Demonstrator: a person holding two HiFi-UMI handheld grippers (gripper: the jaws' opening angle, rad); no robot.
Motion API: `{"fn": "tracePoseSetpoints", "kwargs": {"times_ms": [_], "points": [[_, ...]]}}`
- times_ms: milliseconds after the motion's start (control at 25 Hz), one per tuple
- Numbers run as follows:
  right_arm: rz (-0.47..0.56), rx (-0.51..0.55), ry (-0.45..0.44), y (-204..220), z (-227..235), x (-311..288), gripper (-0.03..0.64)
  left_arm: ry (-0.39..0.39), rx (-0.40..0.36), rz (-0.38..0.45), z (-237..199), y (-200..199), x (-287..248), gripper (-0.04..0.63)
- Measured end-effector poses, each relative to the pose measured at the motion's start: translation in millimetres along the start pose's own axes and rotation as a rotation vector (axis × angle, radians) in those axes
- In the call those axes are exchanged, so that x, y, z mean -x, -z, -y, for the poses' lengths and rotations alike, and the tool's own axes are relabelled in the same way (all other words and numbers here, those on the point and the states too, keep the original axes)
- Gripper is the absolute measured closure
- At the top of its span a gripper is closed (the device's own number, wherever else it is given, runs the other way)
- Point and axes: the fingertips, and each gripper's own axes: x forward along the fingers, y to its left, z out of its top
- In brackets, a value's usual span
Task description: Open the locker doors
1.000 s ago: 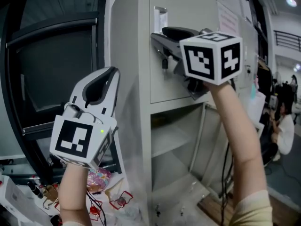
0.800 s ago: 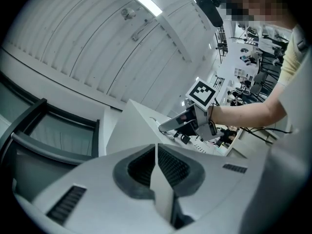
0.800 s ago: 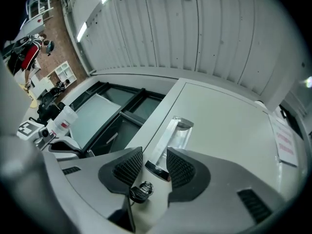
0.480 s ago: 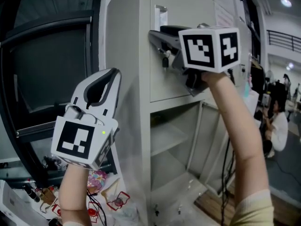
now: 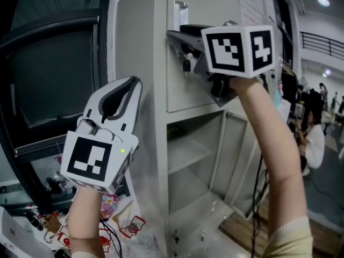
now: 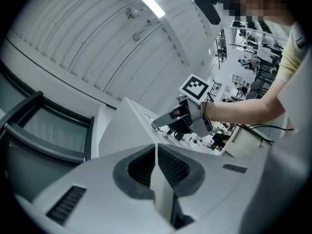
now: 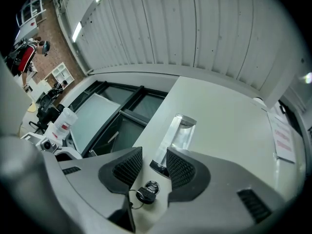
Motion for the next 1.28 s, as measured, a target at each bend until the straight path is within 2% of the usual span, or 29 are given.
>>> {"fn": "tracePoseSetpoints", "kwargs": {"times_ms": [360, 600, 760, 920, 1160, 1280], "points": [[0.021, 0.006, -0.038, -5.5, -7.6, 12.5, 0.48, -0.023, -0.004, -0.043, 0.4, 4.6, 2.4, 0.591], [0.025, 0.041, -0.047, -19.8, 1.5, 67.1, 0.48, -0.032, -0.015, -0.037, 36.9, -25.3, -2.4, 0.591], [0.025, 0.07, -0.096, -24.7, -16.8, 79.6, 0.482, -0.03, -0.02, -0.029, 45.3, -34.9, -3.2, 0.591], [0.059, 0.143, 0.005, -30.3, -11.3, 85.0, 0.48, -0.027, -0.02, -0.027, 51.0, -41.5, -4.1, 0.591], [0.096, 0.13, 0.088, -39.5, -5.1, 90.8, 0.442, -0.046, -0.006, -0.017, 49.3, -49.7, 6.4, 0.591], [0.079, 0.188, 0.161, -38.6, -5.6, 84.7, 0.431, -0.041, -0.011, -0.02, 51.8, -50.1, 7.9, 0.591]]}}
